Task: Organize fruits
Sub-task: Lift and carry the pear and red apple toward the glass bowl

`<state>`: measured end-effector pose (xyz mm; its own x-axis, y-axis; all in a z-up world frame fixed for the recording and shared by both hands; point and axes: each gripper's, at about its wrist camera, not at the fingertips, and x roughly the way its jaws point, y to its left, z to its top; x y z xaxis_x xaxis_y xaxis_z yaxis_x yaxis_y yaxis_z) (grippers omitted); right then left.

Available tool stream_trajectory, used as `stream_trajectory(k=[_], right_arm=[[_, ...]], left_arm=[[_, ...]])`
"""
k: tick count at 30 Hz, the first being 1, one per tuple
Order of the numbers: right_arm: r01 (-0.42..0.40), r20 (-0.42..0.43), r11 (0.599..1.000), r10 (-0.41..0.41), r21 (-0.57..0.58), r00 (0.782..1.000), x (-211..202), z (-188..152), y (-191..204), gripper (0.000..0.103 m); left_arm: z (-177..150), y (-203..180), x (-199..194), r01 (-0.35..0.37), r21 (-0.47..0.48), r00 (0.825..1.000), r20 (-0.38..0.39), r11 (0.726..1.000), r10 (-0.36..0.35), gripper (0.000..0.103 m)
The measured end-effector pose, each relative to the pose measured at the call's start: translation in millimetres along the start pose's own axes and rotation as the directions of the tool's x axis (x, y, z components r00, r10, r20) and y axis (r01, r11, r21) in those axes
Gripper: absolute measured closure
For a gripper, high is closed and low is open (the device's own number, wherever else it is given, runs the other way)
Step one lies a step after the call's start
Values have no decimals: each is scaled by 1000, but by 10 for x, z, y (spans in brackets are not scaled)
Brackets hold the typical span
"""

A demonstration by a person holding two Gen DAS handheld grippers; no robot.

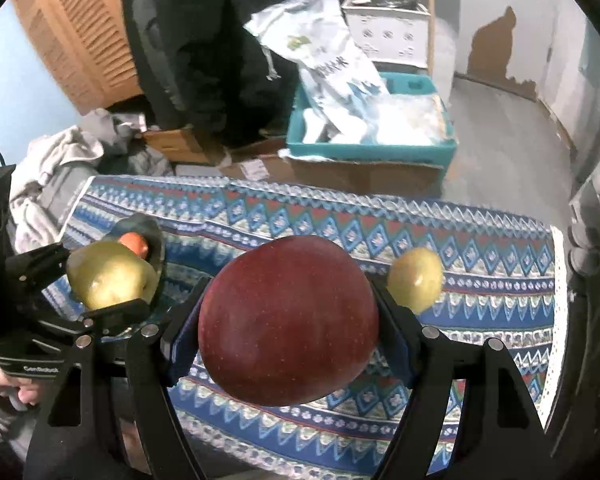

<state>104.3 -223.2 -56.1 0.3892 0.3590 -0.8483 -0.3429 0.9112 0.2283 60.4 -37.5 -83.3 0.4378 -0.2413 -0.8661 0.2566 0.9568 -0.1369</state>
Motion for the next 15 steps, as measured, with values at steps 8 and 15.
stream_trajectory(k=[8, 15], right_arm=[[-43, 15, 997, 44, -59, 999, -75, 66, 347, 27], [-81, 19, 991, 84, -107, 996, -106, 134, 648, 27]], left_arm=[[-146, 128, -264, -16, -3, 999, 33, 1000, 16, 27], [-274, 283, -428, -29, -18, 998, 55, 999, 30, 27]])
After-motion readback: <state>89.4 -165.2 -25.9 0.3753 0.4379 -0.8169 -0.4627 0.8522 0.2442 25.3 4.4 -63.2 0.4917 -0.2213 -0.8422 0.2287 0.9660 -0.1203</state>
